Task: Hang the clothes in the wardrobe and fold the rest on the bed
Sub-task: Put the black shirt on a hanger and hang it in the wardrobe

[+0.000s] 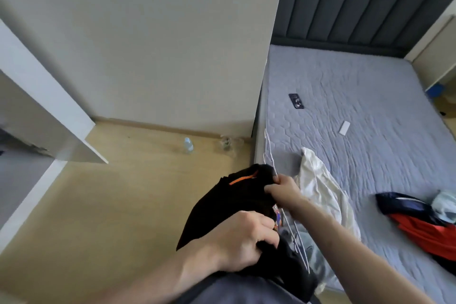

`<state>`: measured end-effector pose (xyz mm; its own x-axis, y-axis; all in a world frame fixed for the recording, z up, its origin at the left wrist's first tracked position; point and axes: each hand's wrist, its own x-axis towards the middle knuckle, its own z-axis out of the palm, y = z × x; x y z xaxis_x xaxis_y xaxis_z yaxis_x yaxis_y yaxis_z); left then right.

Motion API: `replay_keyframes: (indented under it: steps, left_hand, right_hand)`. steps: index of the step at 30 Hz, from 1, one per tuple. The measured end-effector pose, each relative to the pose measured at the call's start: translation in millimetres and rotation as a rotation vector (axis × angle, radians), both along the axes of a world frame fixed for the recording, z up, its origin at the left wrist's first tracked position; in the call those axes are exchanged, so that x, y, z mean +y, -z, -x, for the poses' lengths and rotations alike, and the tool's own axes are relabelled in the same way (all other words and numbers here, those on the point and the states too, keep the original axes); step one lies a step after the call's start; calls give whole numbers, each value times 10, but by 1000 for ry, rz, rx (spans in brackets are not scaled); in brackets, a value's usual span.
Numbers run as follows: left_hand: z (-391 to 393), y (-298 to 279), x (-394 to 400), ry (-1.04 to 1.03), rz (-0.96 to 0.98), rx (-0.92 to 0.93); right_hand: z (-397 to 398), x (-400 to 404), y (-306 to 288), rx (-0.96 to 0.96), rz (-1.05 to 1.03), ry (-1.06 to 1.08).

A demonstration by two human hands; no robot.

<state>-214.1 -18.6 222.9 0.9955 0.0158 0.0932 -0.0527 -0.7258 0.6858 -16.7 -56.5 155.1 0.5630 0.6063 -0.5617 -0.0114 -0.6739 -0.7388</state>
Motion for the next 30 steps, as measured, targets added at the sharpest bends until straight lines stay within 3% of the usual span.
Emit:
replay_keyframes:
  steps: [4, 7, 9, 11, 13, 17, 23, 27, 30]
  left_hand:
    - [244, 27, 232, -208, 30, 274]
    - [448, 72, 543, -227, 210, 477]
    - [488, 64, 732, -367, 384, 438]
    - [441, 98, 896, -669, 557, 317]
    - [346, 137, 998, -875, 745, 353]
    - [76, 295, 960, -775, 1124, 570]
    - [-76, 472, 969, -961, 1019, 359]
    - [99, 364, 1117, -1187, 683, 111]
    - [193, 267, 1139, -1049, 578, 147]
  right_hand:
    - [54, -62, -257, 173, -288, 216]
    - [128, -112, -517, 185, -408, 216]
    - [190, -139, -653, 195, -463, 202]
    - [251, -158, -770, 238, -505, 210]
    - [291, -168, -853, 265, -549, 199]
    - [385, -196, -929, 217, -618, 82]
    - [285, -380, -951, 37, -643, 44]
    - [212, -542, -779, -107, -530, 73]
    - [260, -579, -649, -155, -486, 75]
